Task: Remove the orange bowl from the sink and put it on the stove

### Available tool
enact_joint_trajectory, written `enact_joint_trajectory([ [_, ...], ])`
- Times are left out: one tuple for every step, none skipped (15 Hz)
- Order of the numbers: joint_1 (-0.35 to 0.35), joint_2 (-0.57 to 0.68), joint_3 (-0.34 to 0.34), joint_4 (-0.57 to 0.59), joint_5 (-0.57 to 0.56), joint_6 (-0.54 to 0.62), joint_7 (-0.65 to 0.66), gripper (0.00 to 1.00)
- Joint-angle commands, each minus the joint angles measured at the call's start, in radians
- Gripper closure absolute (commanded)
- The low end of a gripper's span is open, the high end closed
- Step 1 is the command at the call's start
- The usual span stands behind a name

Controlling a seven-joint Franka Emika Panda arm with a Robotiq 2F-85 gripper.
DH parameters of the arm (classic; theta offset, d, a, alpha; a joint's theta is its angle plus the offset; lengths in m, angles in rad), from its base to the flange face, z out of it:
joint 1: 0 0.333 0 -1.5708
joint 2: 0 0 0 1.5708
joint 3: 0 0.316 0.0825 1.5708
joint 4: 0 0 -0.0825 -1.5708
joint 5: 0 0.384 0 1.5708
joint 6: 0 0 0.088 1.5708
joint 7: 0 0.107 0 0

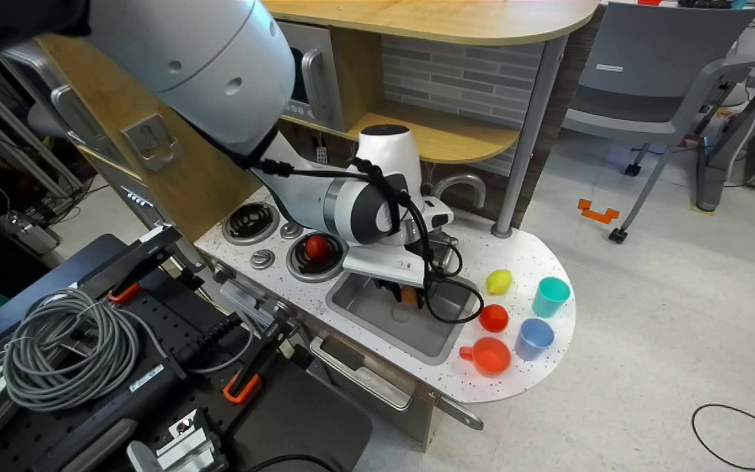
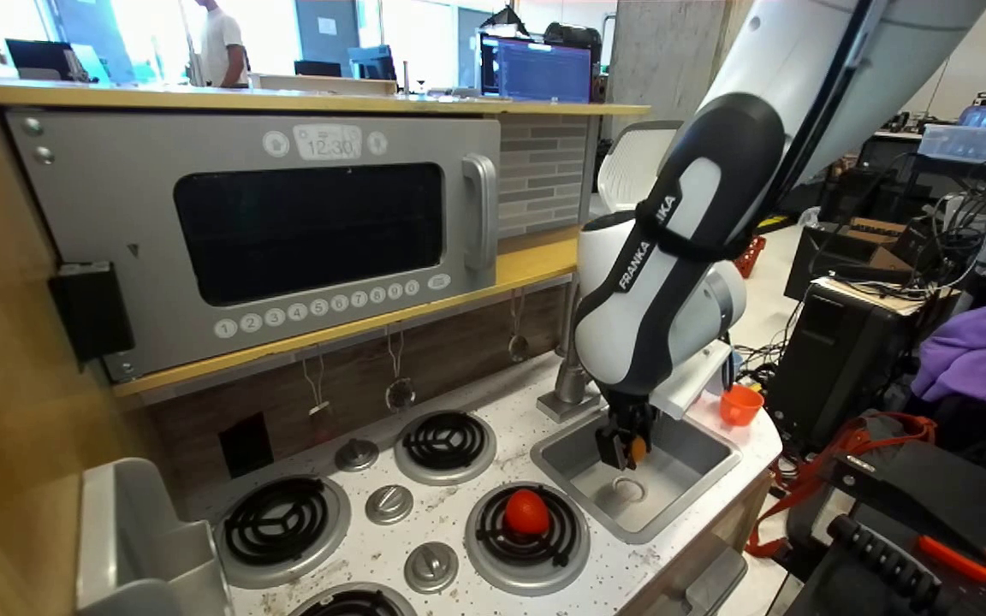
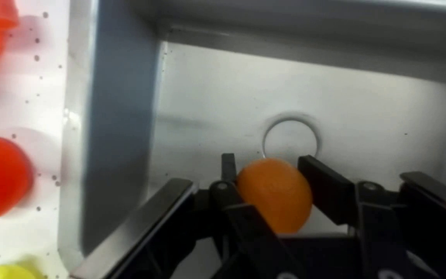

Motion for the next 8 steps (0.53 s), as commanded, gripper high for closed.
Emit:
enact_joint_trajectory([
  [-0.054, -0.198, 0.041, -0.236, -0.009, 0.06, -0.074, 0.8],
  [-0.065, -0.242, 0.046, -0.282, -0.008, 0.052, -0.091, 0.8],
  [-0.075, -0.285, 0.052, -0.328, -0.006, 0.044, -0.104, 0.8],
  [-0.086, -0.333, 0.06, -0.378, -0.002, 0.044, -0.115, 0.8],
  [-0.096, -0.377, 0.069, -0.426, 0.003, 0.044, -0.124, 0.8],
  [-0.105, -0.42, 0.082, -0.474, 0.01, 0.041, -0.131, 0.8],
  [-0.114, -0.464, 0.096, -0.524, 0.015, 0.046, -0.142, 0.8],
  [-0.124, -0.5, 0.118, -0.566, 0.021, 0.056, -0.157, 0.8],
])
